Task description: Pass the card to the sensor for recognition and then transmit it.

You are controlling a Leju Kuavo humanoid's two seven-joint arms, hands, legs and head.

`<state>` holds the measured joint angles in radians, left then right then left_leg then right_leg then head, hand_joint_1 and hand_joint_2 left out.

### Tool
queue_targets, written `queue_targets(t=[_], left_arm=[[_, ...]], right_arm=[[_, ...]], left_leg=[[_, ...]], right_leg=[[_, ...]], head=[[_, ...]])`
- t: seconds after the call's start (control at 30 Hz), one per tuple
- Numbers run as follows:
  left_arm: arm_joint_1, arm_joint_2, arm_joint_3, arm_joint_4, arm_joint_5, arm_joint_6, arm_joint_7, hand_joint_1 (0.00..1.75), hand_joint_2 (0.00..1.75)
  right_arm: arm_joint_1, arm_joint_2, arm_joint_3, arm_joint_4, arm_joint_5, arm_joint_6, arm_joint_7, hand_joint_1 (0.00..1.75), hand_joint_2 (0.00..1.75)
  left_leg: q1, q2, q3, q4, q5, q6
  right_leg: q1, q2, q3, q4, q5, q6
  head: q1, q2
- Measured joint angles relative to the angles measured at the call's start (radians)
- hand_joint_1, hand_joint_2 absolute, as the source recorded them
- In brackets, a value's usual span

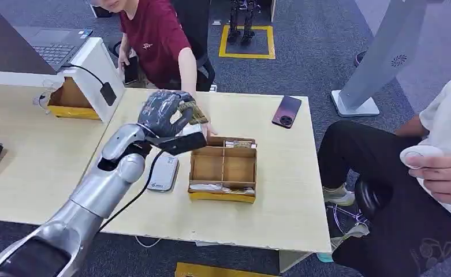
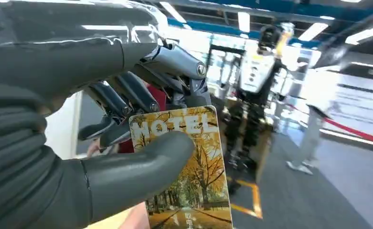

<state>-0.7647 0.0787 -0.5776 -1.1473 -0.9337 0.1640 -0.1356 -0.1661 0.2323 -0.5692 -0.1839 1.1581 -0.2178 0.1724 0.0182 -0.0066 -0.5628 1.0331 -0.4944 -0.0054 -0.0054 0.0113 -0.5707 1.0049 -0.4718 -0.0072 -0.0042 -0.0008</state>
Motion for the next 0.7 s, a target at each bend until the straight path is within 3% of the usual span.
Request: queue_targets(t=[0.27, 0.63, 0.67, 0.7], left_arm=[[-0.246, -0.074, 0.020, 0.329, -0.133, 0.134, 0.121, 1.75, 1.75], [-0.311, -0.107, 0.050, 0.537, -0.133, 0.183, 0.114, 1.69, 1.75], [-0.311, -0.107, 0.051, 0.548, -0.133, 0.183, 0.114, 0.02, 1.75], [-0.311, -0.107, 0.052, 0.561, -0.134, 0.185, 0.114, 0.02, 1.75]], right_arm=[[-0.006, 0.000, 0.000, 0.000, 0.029, 0.010, 0.007, 0.00, 1.75], [-0.008, 0.002, 0.000, 0.000, 0.039, 0.019, 0.007, 0.00, 1.75], [-0.008, 0.002, 0.000, 0.000, 0.040, 0.019, 0.006, 0.00, 1.75], [-0.008, 0.002, 0.000, 0.000, 0.044, 0.020, 0.006, 0.00, 1.75]], left_leg=[[0.000, 0.000, 0.000, 0.000, 0.000, 0.000], [0.000, 0.000, -0.001, 0.000, 0.000, 0.000], [0.000, 0.000, -0.001, 0.000, 0.000, 0.000], [0.000, 0.000, -0.001, 0.000, 0.000, 0.000]], right_leg=[[0.000, 0.000, 0.000, 0.000, 0.000, 0.001], [0.000, 0.000, 0.000, 0.000, 0.000, 0.000], [0.000, 0.000, 0.000, 0.000, 0.000, 0.000], [0.000, 0.000, 0.000, 0.000, 0.000, 0.000]], head=[[0.000, 0.000], [0.000, 0.000], [0.000, 0.000], [0.000, 0.000]])
